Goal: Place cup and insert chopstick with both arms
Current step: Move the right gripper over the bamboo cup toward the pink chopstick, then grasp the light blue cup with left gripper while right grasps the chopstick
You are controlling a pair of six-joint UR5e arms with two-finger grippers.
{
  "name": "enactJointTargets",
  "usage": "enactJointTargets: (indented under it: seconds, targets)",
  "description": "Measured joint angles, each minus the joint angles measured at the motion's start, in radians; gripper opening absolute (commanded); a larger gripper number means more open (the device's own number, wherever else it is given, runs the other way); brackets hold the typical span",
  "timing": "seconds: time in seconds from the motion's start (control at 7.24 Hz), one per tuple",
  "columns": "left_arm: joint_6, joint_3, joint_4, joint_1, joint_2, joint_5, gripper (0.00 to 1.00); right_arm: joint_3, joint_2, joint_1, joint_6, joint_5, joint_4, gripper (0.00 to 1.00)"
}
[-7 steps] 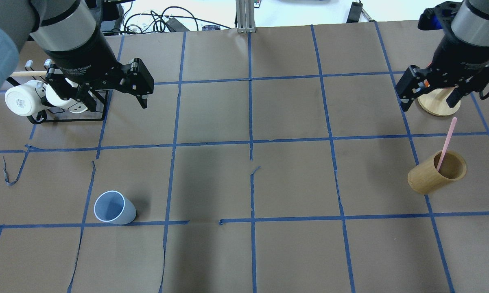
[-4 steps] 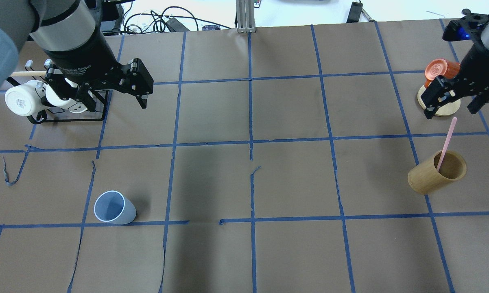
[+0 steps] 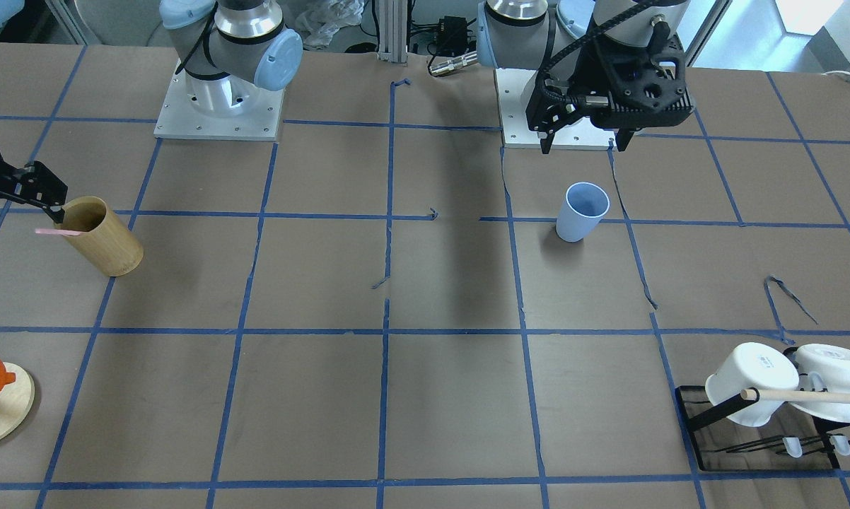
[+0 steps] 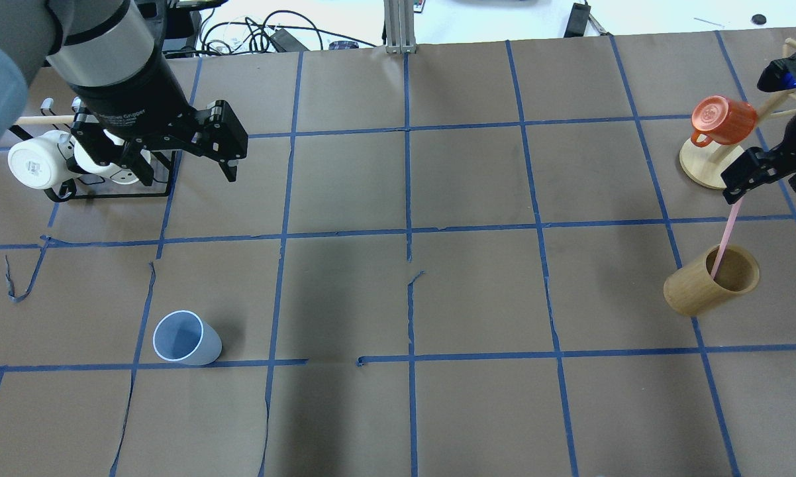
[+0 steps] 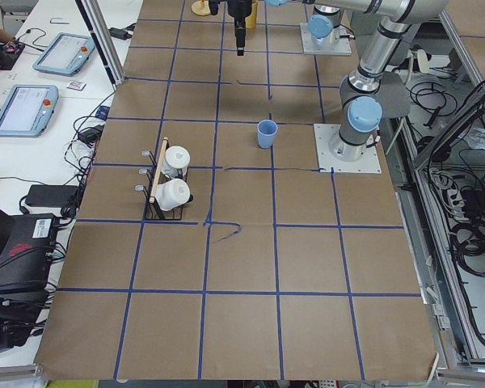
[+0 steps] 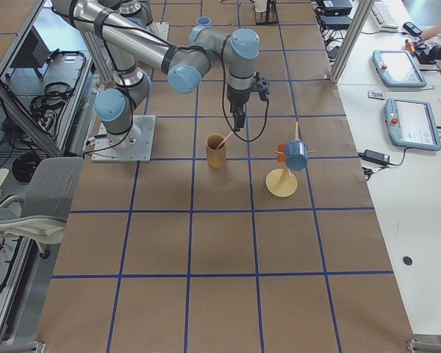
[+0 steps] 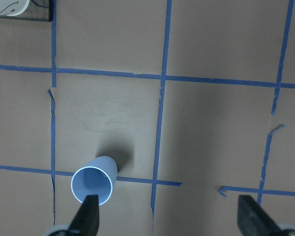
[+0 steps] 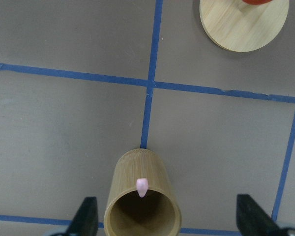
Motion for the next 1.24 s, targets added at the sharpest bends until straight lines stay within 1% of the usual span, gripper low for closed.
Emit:
enactJointTargets:
  seconds: [0.14,0.28,0.41,0.55,0.83,1.24]
  targets:
    - [0.043,-0.043,0.005,0.034,0.002,-0.003,1.00,0.011,0.006,-0.002,-0.001,0.003,-0.009,0.84]
    - [0.081,-0.099,0.022,0.059,0.006,-0.003,1.00,0.015,0.016,-0.003,-0.002,0.005,-0.012,0.74]
    - [0.100,-0.157,0.045,0.072,0.007,0.000,1.00,0.018,0.022,-0.003,-0.004,0.006,-0.011,0.67]
    - [0.110,-0.217,0.075,0.084,0.007,0.013,1.00,0.018,0.024,-0.003,-0.006,0.011,-0.009,0.48]
    - [0.119,-0.358,0.159,0.101,0.008,0.043,1.00,0.019,0.025,-0.003,-0.009,0.034,-0.003,0.41]
    - [0.123,-0.516,0.272,0.118,0.002,0.057,1.00,0.020,0.027,-0.003,-0.010,0.038,0.003,0.37]
